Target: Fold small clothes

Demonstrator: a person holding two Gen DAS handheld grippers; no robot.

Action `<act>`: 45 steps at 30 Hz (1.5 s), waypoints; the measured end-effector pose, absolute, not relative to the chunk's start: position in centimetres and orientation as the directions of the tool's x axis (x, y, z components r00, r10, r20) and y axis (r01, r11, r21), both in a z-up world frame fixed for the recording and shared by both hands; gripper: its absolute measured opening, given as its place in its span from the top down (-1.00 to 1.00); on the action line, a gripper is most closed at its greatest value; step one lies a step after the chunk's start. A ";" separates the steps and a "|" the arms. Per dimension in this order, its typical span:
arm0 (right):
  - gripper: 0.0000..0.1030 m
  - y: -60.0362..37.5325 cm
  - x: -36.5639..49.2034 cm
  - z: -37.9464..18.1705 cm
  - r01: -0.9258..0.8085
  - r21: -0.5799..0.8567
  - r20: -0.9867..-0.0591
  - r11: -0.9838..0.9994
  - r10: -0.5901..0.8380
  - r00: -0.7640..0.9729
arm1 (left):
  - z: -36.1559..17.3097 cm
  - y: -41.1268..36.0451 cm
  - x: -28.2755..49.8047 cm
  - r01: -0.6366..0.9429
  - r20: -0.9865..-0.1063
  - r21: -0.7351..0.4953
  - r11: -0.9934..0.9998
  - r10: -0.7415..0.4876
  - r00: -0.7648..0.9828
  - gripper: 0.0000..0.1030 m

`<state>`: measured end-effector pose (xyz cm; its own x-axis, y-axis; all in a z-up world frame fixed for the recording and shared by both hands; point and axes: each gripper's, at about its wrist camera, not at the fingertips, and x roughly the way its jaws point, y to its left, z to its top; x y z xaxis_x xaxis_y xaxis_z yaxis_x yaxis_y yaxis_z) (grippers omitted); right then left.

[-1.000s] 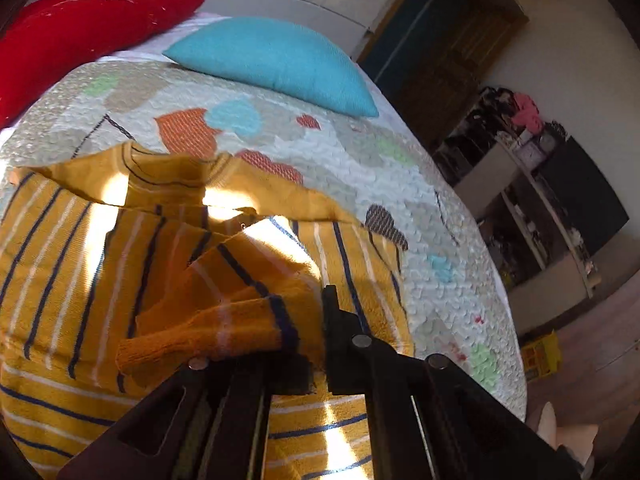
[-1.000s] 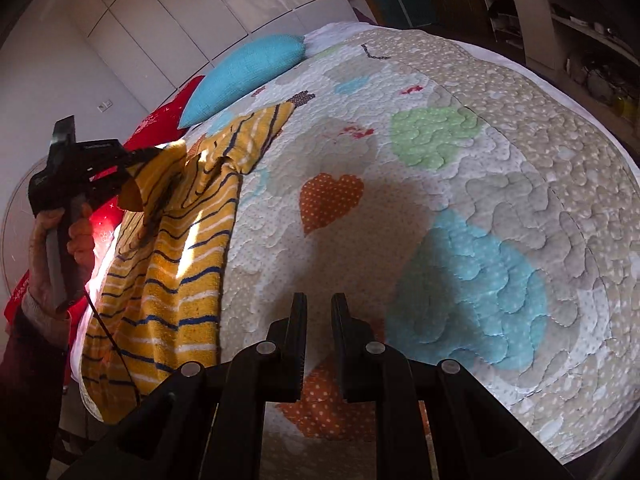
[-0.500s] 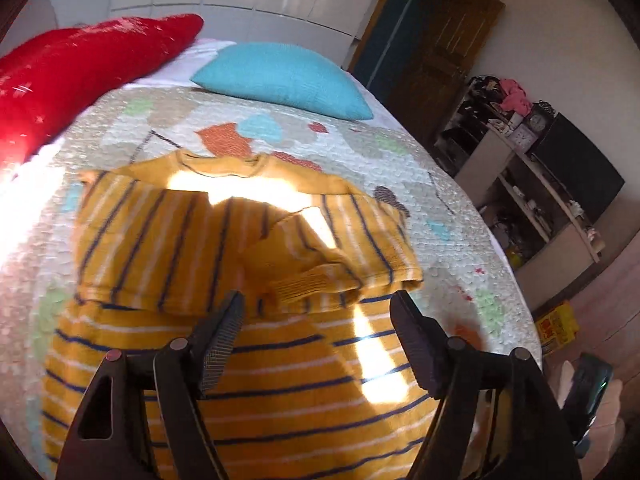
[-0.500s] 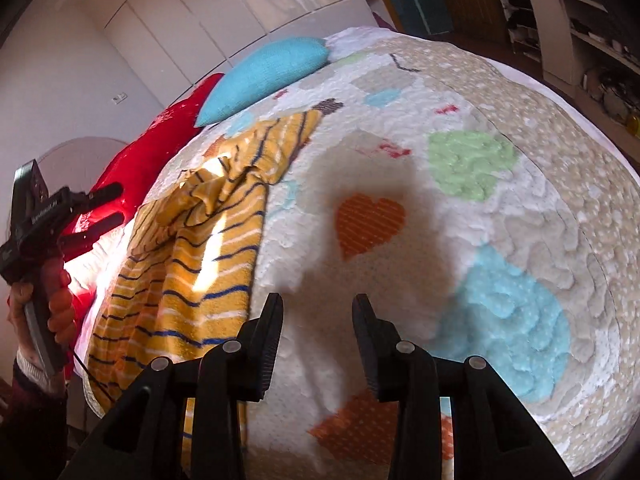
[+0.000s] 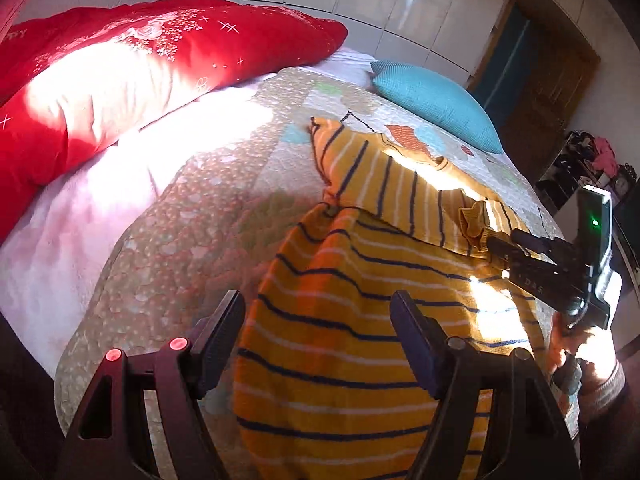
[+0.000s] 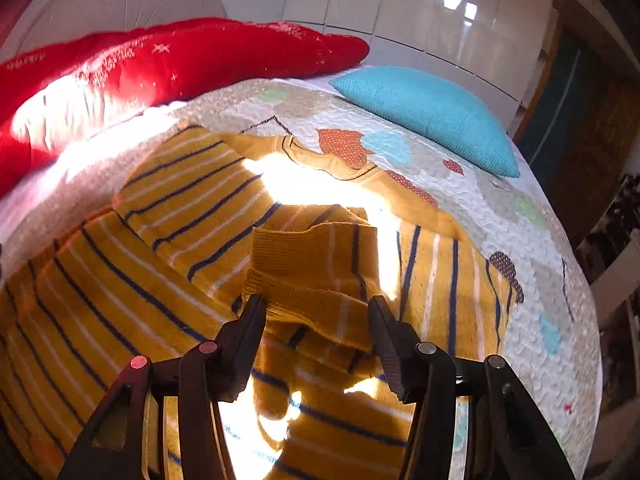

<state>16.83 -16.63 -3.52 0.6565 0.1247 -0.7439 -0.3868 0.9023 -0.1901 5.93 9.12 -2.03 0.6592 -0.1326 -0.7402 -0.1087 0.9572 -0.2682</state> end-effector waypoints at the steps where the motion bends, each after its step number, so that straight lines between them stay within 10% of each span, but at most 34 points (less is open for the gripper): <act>1: 0.76 -16.6 17.9 -3.9 -0.389 -0.174 -0.759 0.905 0.128 0.638 | -2.2 9.6 5.9 -0.116 -0.739 -0.270 0.956 -0.129 0.661 -0.43; 12: 0.64 -37.9 20.2 -4.4 0.267 0.300 -0.789 0.916 0.081 0.609 | -5.0 12.2 7.2 -0.158 -0.755 -0.342 0.926 -0.170 0.634 -0.43; 18: 0.11 -35.6 15.3 -2.2 0.006 0.340 -0.726 0.940 0.259 0.637 | -5.7 10.7 7.4 -0.140 -0.777 -0.314 0.939 -0.170 0.606 -0.44; 25: -0.20 -21.2 14.7 -1.6 -0.362 -0.075 -0.713 0.929 0.204 0.671 | -4.1 9.1 6.1 -0.116 -0.753 -0.290 0.950 -0.152 0.640 -0.44; 27: 0.16 -18.7 16.2 -2.8 -0.368 -0.180 -0.719 0.912 0.133 0.682 | -3.7 9.1 5.8 -0.110 -0.751 -0.280 0.954 -0.146 0.644 -0.44; 28: 0.92 -17.9 17.2 -3.5 -0.361 -0.209 -0.731 0.909 0.100 0.675 | -3.6 9.2 5.7 -0.110 -0.751 -0.274 0.955 -0.141 0.645 -0.44; 34: 0.88 -26.2 22.5 -3.1 -0.060 0.176 -0.736 0.983 0.172 0.654 | -3.8 10.8 5.1 -0.127 -0.749 -0.280 0.951 -0.134 0.648 -0.44; 39: 0.74 -35.6 21.8 -4.6 0.218 0.356 -0.774 0.909 0.156 0.614 | -5.2 12.0 5.0 -0.153 -0.762 -0.336 0.929 -0.173 0.624 -0.44; 42: 0.04 -37.4 17.9 -4.0 0.183 0.385 -0.754 0.904 0.194 0.627 | -6.4 11.7 5.2 -0.142 -0.776 -0.375 0.916 -0.227 0.588 -0.46; 45: -0.08 -38.1 13.1 -4.6 0.114 0.452 -0.735 0.885 0.297 0.610 | -6.8 10.8 5.1 -0.125 -0.779 -0.353 0.927 -0.218 0.588 -0.56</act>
<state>13.14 -38.09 -4.60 0.6103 0.2966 -0.7346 0.1139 0.8848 0.4518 5.08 10.82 -6.78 0.5885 -0.2176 -0.7787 -0.1245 0.9272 -0.3533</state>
